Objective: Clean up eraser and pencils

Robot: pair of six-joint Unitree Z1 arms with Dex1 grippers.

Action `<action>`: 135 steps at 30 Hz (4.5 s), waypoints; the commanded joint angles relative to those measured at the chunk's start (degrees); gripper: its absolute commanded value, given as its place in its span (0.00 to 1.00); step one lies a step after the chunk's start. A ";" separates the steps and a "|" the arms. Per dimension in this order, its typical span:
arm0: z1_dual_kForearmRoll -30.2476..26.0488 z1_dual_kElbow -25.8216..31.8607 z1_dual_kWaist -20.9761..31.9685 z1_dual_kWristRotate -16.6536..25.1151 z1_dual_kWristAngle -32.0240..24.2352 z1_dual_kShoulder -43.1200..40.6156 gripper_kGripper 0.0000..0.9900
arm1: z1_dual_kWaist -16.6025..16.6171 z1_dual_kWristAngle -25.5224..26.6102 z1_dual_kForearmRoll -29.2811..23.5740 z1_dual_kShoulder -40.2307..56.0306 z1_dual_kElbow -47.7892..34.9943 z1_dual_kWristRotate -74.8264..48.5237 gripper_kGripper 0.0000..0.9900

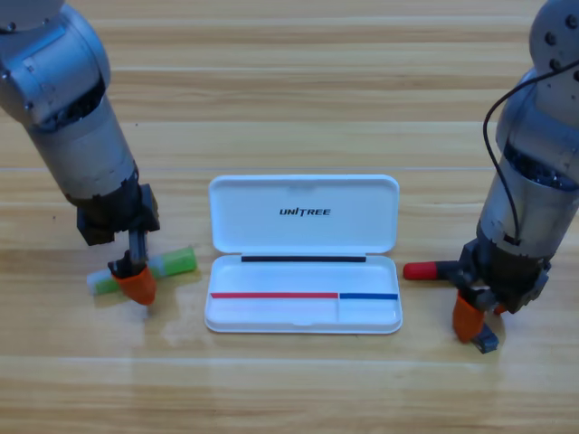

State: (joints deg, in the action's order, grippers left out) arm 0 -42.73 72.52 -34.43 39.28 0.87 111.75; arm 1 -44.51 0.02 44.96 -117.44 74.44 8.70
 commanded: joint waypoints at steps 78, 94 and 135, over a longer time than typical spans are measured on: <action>-11.94 12.38 -10.92 5.19 2.73 -1.27 0.00 | 6.01 6.23 15.77 4.76 7.04 -56.69 1.00; -11.50 20.02 -16.72 4.05 -2.28 14.37 0.00 | 9.61 3.59 11.82 -12.20 18.82 -63.20 0.93; -13.61 20.64 -17.16 1.67 -1.31 13.84 1.00 | 8.38 2.89 14.54 -0.95 15.56 -58.54 0.00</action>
State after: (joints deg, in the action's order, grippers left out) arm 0 -55.93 94.13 -50.55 41.39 -0.15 124.41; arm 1 -35.81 2.44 58.56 -119.96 92.92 -50.62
